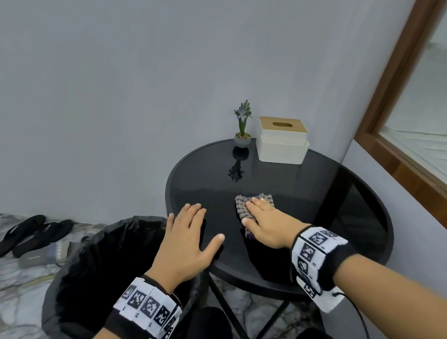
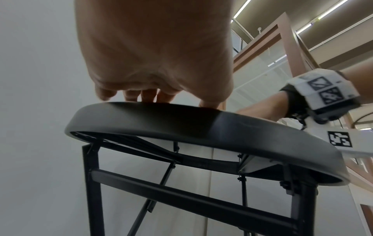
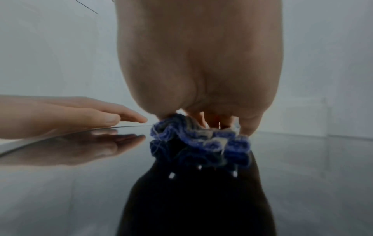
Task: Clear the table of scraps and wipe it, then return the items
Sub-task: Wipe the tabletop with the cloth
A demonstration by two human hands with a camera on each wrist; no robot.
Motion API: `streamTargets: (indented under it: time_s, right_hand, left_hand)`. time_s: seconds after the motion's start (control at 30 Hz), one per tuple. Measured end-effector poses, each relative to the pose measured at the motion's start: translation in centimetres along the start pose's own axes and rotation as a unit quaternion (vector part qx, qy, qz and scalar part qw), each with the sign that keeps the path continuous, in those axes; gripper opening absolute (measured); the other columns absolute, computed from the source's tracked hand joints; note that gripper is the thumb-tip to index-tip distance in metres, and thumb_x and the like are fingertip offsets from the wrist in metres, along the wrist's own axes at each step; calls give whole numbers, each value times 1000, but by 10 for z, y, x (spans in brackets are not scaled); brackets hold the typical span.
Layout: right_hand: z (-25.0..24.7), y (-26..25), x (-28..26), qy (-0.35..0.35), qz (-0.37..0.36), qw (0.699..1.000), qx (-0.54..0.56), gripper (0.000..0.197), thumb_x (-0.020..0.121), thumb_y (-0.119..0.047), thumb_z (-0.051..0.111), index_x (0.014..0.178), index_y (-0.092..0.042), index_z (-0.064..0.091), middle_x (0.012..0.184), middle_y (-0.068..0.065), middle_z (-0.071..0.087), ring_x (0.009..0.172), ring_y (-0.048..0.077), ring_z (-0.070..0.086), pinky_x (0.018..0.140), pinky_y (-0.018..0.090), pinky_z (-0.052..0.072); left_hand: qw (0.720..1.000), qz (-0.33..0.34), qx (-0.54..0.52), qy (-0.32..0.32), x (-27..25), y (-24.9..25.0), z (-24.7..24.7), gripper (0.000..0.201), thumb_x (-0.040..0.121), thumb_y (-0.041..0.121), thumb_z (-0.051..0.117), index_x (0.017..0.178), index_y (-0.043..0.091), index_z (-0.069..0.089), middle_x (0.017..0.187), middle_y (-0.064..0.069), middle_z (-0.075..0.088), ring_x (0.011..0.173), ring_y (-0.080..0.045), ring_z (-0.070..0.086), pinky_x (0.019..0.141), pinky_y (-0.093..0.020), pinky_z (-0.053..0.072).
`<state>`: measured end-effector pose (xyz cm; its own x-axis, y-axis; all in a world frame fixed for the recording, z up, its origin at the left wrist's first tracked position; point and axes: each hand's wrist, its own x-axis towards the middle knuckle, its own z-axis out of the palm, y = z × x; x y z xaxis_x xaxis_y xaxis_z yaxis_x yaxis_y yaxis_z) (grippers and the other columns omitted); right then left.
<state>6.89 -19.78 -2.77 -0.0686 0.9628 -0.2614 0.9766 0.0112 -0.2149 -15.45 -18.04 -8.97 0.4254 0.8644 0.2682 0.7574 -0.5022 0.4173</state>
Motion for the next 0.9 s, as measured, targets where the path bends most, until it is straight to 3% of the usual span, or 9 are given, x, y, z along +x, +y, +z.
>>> streamTargets:
  time_s: [0.2, 0.33, 0.53, 0.63, 0.77, 0.9]
  right_hand:
    - [-1, -4, 30, 16, 38, 999, 1, 65, 100, -43, 24, 153, -9, 9, 163, 10, 3, 150, 25, -4, 121, 44, 5]
    - [-1, -14, 24, -29, -11, 1000, -4, 60, 102, -37, 23, 154, -14, 3, 163, 5, -5, 150, 21, -10, 121, 44, 2]
    - [13, -8, -31, -61, -70, 996, -12, 58, 103, -35, 25, 154, -22, 0, 162, -2, -10, 149, 14, -12, 122, 42, 3]
    - [15, 10, -43, -48, -42, 998, -12, 59, 103, -36, 24, 154, -22, 0, 162, -3, -10, 149, 13, -11, 122, 40, 5]
    - [6, 19, -23, -29, 13, 999, -23, 60, 103, -36, 24, 154, -14, 2, 163, 7, -7, 150, 20, -8, 122, 38, 1]
    - [3, 4, 2, -28, 34, 999, -10, 63, 101, -40, 22, 154, -14, 1, 163, 6, -8, 150, 22, -10, 121, 44, 2]
  left_hand:
    - [998, 4, 59, -17, 3, 10, 7, 87, 86, 75, 20, 153, 20, 27, 163, 5, 19, 152, -15, 2, 121, -45, -3]
    - [998, -2, 60, -18, 2, 6, 9, 88, 86, 75, 16, 153, 20, 26, 163, 4, 17, 152, -17, -1, 121, -43, -6]
    - [999, -2, 43, -15, 0, 6, 10, 88, 86, 75, 14, 155, 20, 20, 165, 5, 7, 152, -17, -8, 121, -41, -9]
    - [999, 1, 46, -14, -1, 7, 10, 86, 87, 73, 15, 155, 21, 18, 165, 6, 5, 151, -17, -10, 121, -42, -9]
    - [998, 5, 58, -20, -2, 6, 11, 85, 88, 72, 16, 155, 21, 18, 165, 6, 8, 152, -19, -9, 121, -43, -8]
    - [997, 9, 68, -27, -2, 4, 9, 87, 86, 74, 11, 156, 21, 17, 165, 6, 9, 152, -18, -7, 122, -43, -6]
